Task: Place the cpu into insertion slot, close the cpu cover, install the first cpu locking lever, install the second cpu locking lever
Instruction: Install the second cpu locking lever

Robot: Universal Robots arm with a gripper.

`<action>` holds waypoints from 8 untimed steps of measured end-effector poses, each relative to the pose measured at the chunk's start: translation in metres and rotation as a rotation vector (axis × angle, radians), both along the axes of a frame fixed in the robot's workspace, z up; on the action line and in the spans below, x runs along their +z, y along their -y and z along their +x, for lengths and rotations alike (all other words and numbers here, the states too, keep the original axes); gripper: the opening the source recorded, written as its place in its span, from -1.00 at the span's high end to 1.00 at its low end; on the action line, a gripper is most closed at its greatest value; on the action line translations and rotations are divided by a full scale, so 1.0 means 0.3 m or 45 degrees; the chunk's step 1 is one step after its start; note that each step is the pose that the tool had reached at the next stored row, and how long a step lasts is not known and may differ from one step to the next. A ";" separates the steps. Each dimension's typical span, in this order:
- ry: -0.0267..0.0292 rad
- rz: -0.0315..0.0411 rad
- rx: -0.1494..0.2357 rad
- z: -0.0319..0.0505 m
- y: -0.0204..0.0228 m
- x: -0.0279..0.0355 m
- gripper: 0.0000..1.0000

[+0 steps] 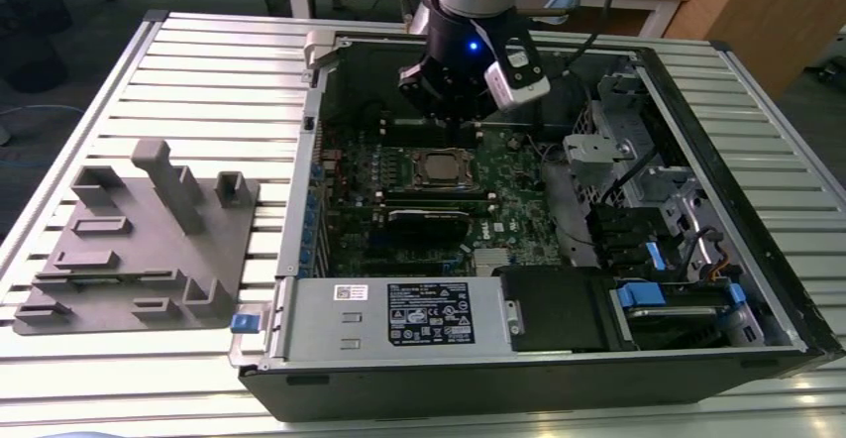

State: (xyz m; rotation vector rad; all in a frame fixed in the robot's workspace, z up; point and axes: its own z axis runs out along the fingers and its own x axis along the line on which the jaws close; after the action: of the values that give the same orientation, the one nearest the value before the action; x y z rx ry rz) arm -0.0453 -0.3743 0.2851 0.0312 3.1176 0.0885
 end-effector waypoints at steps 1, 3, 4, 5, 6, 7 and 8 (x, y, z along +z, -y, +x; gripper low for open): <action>0.0001 0.0001 0.000 0.000 -0.002 -0.006 0.79; 0.0000 -0.0001 0.000 0.000 -0.004 -0.018 0.79; 0.0000 -0.0001 0.000 0.000 -0.004 -0.024 0.79; 0.0000 -0.0001 0.000 0.000 -0.004 -0.030 0.79; 0.0000 -0.0001 0.000 0.000 -0.004 -0.036 0.79; 0.0000 -0.0002 0.000 0.000 -0.004 -0.042 0.79; 0.0000 -0.0002 0.000 0.000 -0.004 -0.048 0.79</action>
State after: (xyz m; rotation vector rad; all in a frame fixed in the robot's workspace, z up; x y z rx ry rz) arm -0.0452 -0.3730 0.2706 0.0311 3.1177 0.0882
